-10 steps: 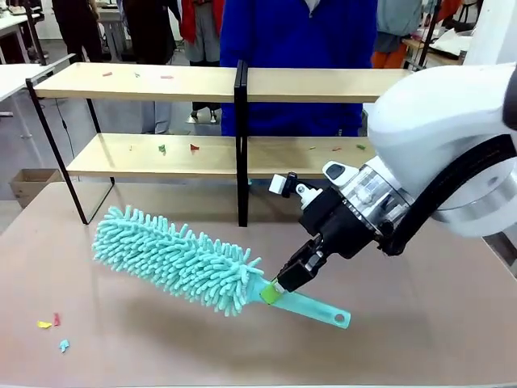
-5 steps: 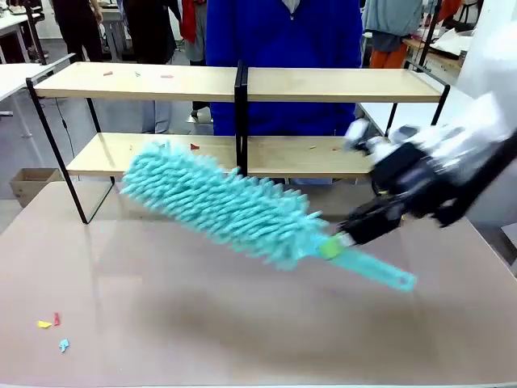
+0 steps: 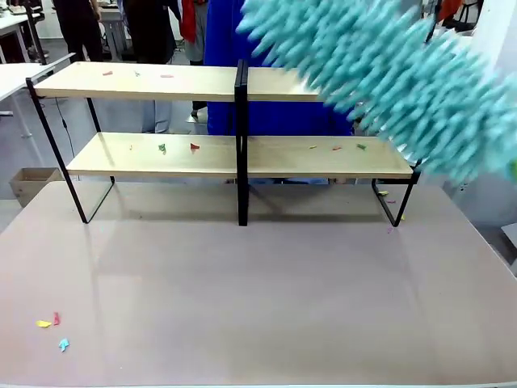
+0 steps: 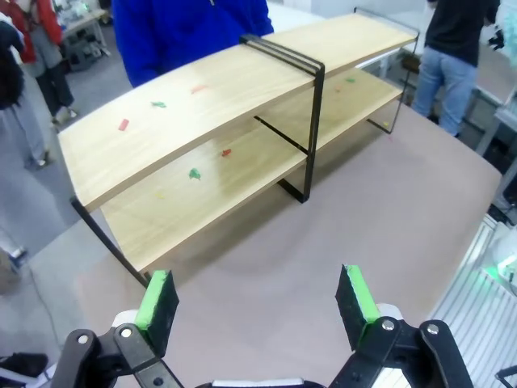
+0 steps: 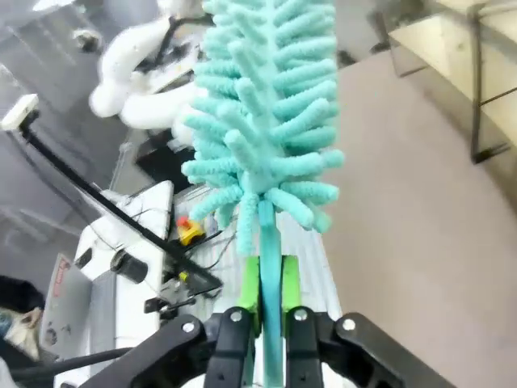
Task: Clean the shelves.
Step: Clean a randomly selected level of the Shelf with the Duster, then clean another randomly selected level of the Shelf with the Duster.
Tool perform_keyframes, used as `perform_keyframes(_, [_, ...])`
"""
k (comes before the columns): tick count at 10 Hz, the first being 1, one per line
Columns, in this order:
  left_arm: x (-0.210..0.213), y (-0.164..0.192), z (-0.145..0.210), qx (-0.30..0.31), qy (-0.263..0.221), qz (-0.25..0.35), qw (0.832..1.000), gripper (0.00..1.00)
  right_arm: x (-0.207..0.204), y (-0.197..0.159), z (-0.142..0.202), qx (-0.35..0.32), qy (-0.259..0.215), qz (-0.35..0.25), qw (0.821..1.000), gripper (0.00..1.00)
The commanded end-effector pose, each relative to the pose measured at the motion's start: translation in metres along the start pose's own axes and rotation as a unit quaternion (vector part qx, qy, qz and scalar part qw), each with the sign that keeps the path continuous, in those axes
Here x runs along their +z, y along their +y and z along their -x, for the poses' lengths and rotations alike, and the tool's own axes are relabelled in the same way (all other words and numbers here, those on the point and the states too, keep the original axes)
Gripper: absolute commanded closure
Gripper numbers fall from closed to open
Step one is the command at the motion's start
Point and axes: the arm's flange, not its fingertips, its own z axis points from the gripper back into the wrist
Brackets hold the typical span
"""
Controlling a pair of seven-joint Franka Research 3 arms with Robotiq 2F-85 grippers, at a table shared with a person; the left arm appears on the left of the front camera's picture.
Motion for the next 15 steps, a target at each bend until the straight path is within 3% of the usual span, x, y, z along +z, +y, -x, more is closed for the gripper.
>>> perform_keyframes(1, [-0.001,0.000,0.000,0.001,0.000,0.002,1.000,0.00,0.043,0.009,-0.004,0.040,-0.048,0.092,0.994,0.88])
perform_keyframes(3, [-0.001,0.000,0.000,0.001,0.000,0.002,1.000,0.00,0.102,0.036,0.017,0.019,-0.141,0.171,0.975,0.88])
perform_keyframes(4, [-0.001,0.000,0.000,0.001,0.000,0.002,1.000,0.00,0.112,0.038,0.028,0.024,-0.170,0.200,0.965,0.88])
perform_keyframes(5, [-0.001,0.000,0.000,0.001,0.000,0.002,1.000,0.00,0.101,0.025,0.034,0.003,-0.169,0.262,0.950,0.88])
perform_keyframes(6, [-0.001,0.000,0.000,0.001,0.000,0.002,1.000,0.00,0.119,0.042,0.019,0.011,-0.133,0.178,0.975,0.88])
perform_keyframes(15, [-0.001,0.000,0.000,0.001,0.000,0.002,1.000,0.00,0.119,0.042,0.019,0.011,-0.133,0.178,0.975,0.88])
